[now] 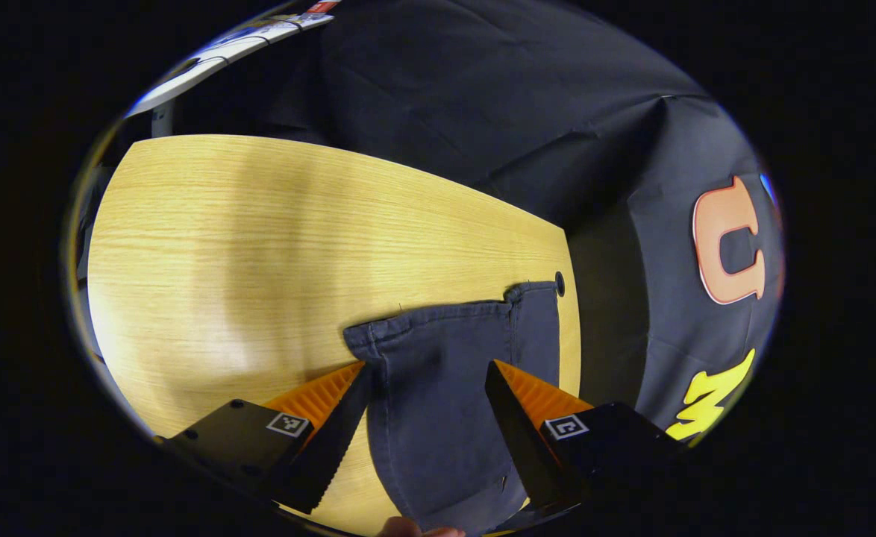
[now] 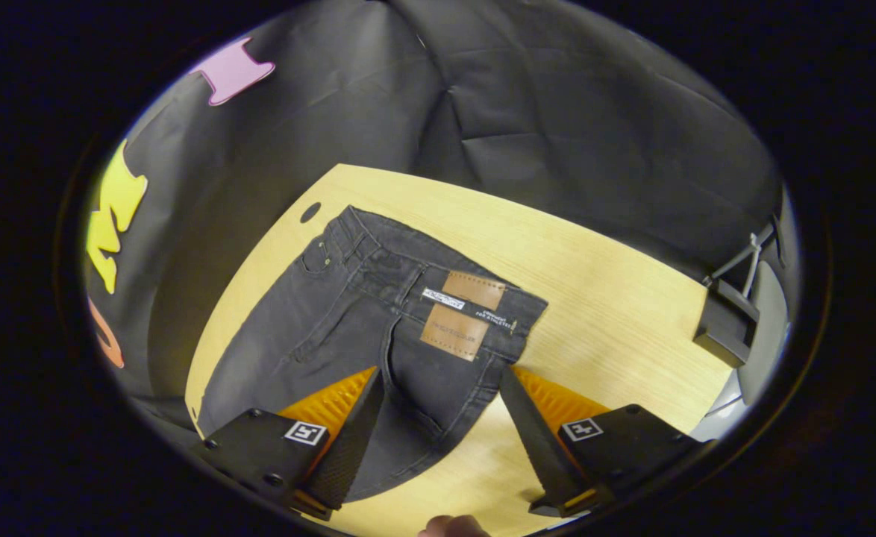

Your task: Grasp the waist and the cuffs of the jeans and fold them to make the two legs overlap; first hold the waist and fold one-third of the jeans toward the cuffs, then hold the cuffs and fold the remaining one-third in the same direction to finish folding.

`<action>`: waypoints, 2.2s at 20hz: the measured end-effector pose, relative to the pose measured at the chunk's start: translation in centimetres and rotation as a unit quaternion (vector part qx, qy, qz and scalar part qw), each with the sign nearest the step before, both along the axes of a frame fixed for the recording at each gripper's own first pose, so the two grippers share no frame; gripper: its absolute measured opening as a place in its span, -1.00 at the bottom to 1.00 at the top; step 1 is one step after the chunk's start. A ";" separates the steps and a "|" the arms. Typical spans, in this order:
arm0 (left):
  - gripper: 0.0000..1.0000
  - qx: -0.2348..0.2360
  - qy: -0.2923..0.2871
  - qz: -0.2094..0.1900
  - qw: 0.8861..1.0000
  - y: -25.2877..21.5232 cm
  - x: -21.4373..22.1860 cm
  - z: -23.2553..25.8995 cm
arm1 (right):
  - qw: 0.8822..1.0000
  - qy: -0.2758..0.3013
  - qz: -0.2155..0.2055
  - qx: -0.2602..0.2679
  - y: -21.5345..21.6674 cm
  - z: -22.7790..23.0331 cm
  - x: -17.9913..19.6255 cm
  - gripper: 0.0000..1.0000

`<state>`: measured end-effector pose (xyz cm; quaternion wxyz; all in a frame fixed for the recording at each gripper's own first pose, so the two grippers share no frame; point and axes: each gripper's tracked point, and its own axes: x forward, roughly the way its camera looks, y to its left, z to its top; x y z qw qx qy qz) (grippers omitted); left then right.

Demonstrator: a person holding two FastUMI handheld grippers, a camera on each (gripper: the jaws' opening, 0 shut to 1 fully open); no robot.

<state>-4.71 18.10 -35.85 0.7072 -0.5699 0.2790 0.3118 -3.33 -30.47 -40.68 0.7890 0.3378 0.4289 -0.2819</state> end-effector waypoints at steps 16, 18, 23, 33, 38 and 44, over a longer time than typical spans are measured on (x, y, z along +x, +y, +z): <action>-0.74 -0.007 0.043 -0.053 0.998 -0.9 1.9 -2.3 | 0.996 0.092 -0.018 0.013 -0.5 0.0 0.9 -0.80; -0.84 -0.017 0.039 -0.048 0.998 -1.1 1.6 -1.6 | 0.995 0.078 -0.029 0.047 0.0 0.3 1.0 -0.94; -0.88 -0.060 0.037 -0.025 0.997 -1.3 0.4 1.3 | 0.994 0.020 -0.027 0.105 -0.1 3.7 1.5 -0.99; -0.88 -0.191 0.028 0.039 0.980 0.0 5.7 7.5 | 0.969 -0.024 -0.057 0.239 0.6 12.6 7.1 -0.99; -0.89 -0.207 0.042 0.037 0.977 0.9 12.2 7.6 | 0.962 -0.016 -0.058 0.266 0.4 12.8 14.0 -0.99; -0.88 -0.189 0.047 -0.003 0.981 0.5 21.5 4.3 | 0.965 0.002 -0.051 0.256 0.2 9.5 21.5 -0.99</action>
